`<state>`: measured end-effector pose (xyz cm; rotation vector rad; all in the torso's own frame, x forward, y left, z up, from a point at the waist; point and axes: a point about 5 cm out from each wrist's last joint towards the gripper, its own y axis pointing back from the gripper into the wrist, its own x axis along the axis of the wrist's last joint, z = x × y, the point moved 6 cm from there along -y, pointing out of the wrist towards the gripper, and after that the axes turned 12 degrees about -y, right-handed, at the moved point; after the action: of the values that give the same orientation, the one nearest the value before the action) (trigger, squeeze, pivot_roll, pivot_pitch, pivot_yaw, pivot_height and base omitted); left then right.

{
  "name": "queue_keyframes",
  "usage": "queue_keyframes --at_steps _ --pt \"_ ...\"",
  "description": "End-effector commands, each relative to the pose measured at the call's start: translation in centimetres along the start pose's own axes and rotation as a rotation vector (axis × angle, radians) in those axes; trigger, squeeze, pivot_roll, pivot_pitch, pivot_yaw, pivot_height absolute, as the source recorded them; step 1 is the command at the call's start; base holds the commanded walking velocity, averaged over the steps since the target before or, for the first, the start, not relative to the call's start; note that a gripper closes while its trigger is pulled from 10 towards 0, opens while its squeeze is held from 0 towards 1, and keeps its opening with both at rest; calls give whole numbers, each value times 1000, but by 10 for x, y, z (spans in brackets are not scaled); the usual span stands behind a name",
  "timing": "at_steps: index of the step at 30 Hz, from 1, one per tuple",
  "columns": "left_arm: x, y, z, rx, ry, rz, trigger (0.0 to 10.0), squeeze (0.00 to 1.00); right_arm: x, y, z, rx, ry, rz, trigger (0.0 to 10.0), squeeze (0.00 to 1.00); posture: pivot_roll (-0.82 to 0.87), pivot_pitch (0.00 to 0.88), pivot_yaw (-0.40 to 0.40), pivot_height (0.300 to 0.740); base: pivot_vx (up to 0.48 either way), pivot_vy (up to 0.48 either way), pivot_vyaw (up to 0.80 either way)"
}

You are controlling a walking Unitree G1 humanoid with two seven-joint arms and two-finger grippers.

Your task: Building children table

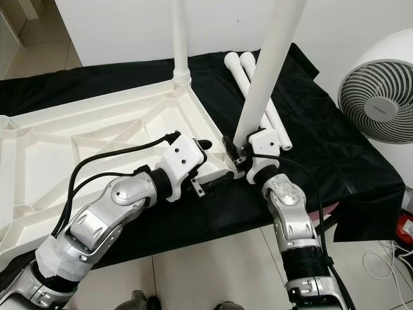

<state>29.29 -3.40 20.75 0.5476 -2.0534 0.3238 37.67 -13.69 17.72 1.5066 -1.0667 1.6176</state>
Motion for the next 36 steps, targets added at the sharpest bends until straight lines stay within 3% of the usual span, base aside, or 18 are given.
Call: queue_keyframes --at_steps 1,13,24,33,36 --pt "4 1 14 -103 -2 24 10000 0 -41 10 5 -33 -90 -148 10000 0 -98 102 62 740 0 0 0" --pt "5 2 12 -94 -5 24 10000 0 -52 9 6 -54 -185 -217 10000 0 -92 106 61 740 0 0 0" --pt "5 3 12 -95 -5 23 10000 0 -54 2 16 -116 -198 -259 10000 0 -91 106 62 740 0 0 0" --pt "6 3 10 -85 -6 20 10000 0 -51 1 12 -74 -117 -295 10000 0 -85 110 56 740 0 0 0" --pt "6 3 9 -81 -4 21 10000 0 -44 1 11 -40 -11 -259 10000 0 -87 114 54 740 0 0 0"
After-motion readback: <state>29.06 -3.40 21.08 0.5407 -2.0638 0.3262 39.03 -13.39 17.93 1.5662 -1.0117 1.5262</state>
